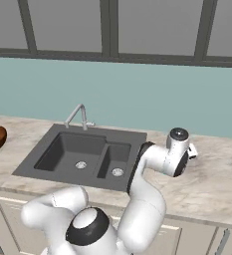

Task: Place the mug in the left basin and the bowl in the right basin of the sink.

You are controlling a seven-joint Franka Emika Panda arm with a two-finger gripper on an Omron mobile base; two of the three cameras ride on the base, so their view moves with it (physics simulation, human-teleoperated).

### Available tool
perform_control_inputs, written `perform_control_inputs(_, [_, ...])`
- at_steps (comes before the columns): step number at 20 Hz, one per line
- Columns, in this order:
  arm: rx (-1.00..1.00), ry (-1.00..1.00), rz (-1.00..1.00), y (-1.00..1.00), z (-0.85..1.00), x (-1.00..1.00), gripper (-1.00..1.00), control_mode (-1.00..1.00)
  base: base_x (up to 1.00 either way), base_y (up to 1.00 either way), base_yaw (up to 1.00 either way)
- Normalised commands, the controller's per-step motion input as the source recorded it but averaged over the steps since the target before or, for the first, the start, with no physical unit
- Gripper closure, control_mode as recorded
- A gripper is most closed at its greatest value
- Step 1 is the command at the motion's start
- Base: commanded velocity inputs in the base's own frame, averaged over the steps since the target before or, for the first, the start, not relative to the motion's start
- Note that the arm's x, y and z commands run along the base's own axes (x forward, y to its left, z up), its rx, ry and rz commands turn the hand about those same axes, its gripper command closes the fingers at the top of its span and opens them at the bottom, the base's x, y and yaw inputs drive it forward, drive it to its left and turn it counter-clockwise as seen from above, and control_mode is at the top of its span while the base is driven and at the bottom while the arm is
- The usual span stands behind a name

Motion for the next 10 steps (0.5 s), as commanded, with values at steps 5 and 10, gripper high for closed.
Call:
perform_control_inputs(5, [-0.05,-0.20,0.00,0.85,0.05,-0.03,1.00,-1.00,0.00,0.00,0.00])
perform_control_inputs(10, [0.00,-0.07,0.00,0.72,0.23,0.00,1.00,-1.00,0.00,0.00,0.00])
